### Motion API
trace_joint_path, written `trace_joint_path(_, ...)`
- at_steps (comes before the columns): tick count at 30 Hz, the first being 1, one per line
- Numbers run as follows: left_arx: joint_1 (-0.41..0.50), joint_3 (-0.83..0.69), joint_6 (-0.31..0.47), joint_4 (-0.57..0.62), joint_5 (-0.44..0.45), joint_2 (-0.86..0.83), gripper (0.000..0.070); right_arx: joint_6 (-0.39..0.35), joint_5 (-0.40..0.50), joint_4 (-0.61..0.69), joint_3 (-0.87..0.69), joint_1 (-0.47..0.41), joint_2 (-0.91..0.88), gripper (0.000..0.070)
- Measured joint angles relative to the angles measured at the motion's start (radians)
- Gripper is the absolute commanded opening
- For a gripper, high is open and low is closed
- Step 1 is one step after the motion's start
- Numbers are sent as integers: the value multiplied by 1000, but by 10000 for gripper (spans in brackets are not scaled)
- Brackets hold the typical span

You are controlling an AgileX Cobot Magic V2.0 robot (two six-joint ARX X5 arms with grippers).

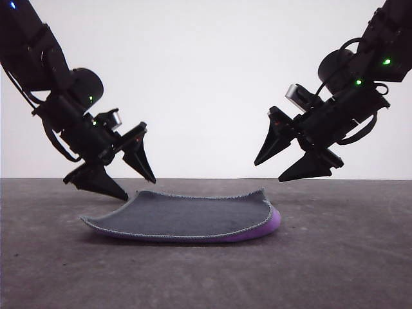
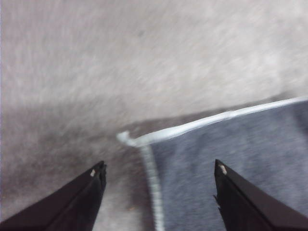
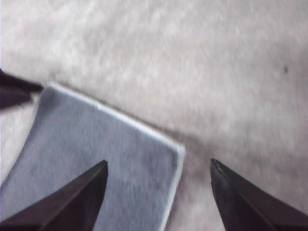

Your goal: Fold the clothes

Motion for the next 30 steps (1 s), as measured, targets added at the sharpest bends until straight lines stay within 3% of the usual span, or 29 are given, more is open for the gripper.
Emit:
trace_joint_path(11,-1,6,-11,40,10,8,435,29,-1,5,52,26,108,425)
trace_joint_path(23,-25,6,-23,43,29,9,434,35,-2,3,53,34,111,422)
trace_joint_path(26,-32,6,-23,50,29,9,430,35,-1,0,53,42,111,376)
trace_joint_path(30,-40,6,-23,64,29,9,429,35,1,1,53,50,111,255)
